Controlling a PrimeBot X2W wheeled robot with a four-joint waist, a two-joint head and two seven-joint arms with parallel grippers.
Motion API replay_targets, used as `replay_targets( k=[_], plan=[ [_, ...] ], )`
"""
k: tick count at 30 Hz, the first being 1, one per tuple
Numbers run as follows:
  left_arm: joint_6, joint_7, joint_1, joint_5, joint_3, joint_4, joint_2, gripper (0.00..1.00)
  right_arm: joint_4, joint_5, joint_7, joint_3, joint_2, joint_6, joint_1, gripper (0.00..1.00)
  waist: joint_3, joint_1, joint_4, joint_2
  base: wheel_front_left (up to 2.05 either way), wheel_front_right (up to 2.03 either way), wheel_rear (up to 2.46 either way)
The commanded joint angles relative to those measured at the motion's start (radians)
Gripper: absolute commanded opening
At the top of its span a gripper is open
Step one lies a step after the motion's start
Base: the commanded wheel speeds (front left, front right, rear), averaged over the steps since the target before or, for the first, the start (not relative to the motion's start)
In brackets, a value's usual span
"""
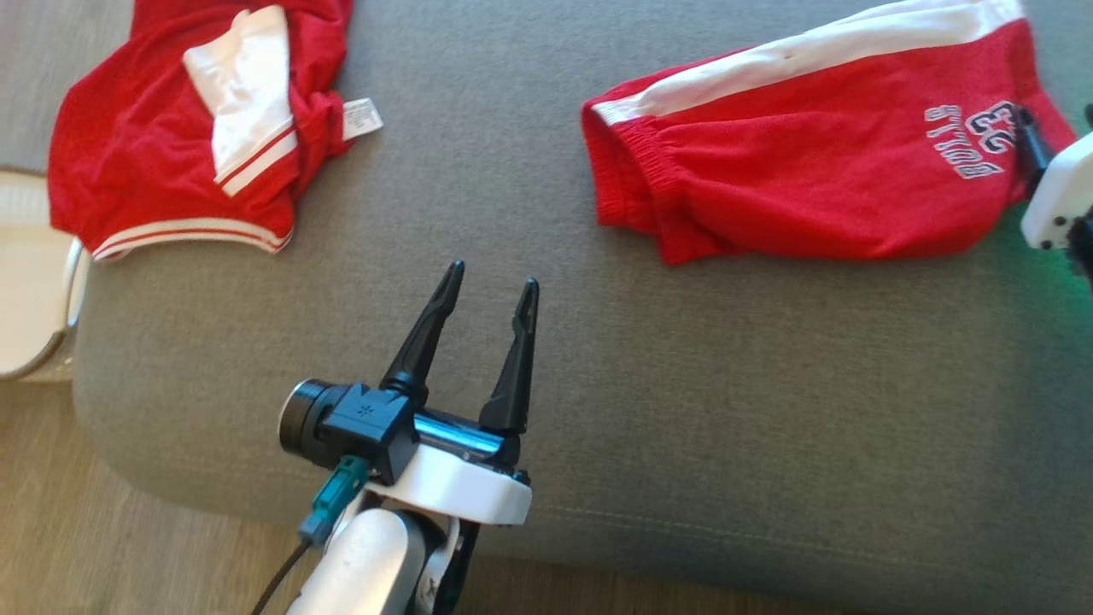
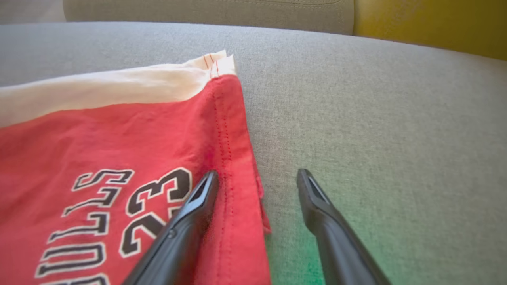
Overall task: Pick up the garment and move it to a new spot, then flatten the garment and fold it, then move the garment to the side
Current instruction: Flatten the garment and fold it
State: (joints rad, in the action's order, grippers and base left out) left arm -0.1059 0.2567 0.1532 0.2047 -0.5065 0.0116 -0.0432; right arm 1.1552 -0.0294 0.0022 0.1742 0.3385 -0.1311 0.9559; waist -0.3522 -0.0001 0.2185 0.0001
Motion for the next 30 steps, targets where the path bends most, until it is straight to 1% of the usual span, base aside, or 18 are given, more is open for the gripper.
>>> replay_targets(
  k=[1, 6, 10, 11, 12, 13, 14, 17, 23, 30],
  plan=[
    [-0.005, 0.005, 0.023, 0.0, 0.023, 0.032, -0.007, 1.0, -0.02, 0.024, 0.003, -0.013, 0.012, 0.0, 0.029, 1.0, -0.012, 0.0001, 0.015, -0.0001, 0.0, 0.0, 0.0],
    [-0.017, 0.005, 0.043, -0.001, 0.013, 0.032, -0.007, 1.0, 0.027, 0.1, 0.059, 0.009, 0.014, 0.0, 0.039, 1.0, -0.018, 0.0001, 0.039, -0.0001, 0.0, 0.0, 0.0],
    [-0.021, 0.005, 0.047, 0.001, 0.013, 0.031, -0.007, 1.0, 0.046, 0.131, 0.088, 0.022, -0.001, 0.0, 0.04, 1.0, -0.013, 0.0001, 0.043, -0.0001, 0.0, 0.0, 0.0],
    [-0.022, 0.005, 0.047, 0.002, 0.014, 0.031, -0.007, 1.0, 0.049, 0.136, 0.094, 0.025, -0.004, 0.0, 0.04, 0.83, -0.011, 0.0001, 0.043, -0.0001, 0.0, 0.0, 0.0],
    [-0.022, 0.005, 0.047, 0.002, 0.014, 0.03, -0.007, 1.0, 0.052, 0.141, 0.098, 0.029, -0.005, 0.0, 0.039, 0.48, -0.009, 0.0001, 0.043, -0.0001, 0.0, 0.0, 0.0],
    [-0.023, 0.005, 0.047, 0.004, 0.013, 0.031, -0.007, 1.0, 0.055, 0.145, 0.102, 0.031, -0.007, 0.0, 0.037, 0.27, -0.008, 0.0001, 0.044, -0.0001, 0.0, 0.0, 0.0],
    [-0.021, 0.005, 0.048, 0.006, 0.011, 0.031, -0.007, 1.0, 0.058, 0.15, 0.108, 0.033, -0.009, 0.0, 0.035, 0.0, -0.006, 0.0001, 0.044, -0.0001, 0.0, 0.0, 0.0],
    [-0.015, 0.005, 0.055, 0.001, 0.008, 0.03, -0.007, 1.0, 0.063, 0.153, 0.118, 0.046, -0.012, 0.0, 0.032, 0.0, -0.002, 0.0001, 0.038, -0.0001, 0.0, 0.0, 0.0],
    [-0.015, 0.005, 0.063, -0.012, 0.032, 0.028, -0.007, 1.0, 0.044, 0.15, 0.081, 0.071, -0.025, 0.0, 0.034, 0.0, 0.009, 0.0001, 0.003, -0.0001, 0.0, 0.0, 0.0],
    [0.0, 0.005, 0.045, -0.035, 0.062, 0.025, -0.007, 1.0, 0.008, 0.12, 0.007, 0.073, -0.063, 0.0, 0.032, 0.0, 0.045, 0.0001, -0.095, -0.0001, 0.0, 0.0, 0.0]
  ],
)
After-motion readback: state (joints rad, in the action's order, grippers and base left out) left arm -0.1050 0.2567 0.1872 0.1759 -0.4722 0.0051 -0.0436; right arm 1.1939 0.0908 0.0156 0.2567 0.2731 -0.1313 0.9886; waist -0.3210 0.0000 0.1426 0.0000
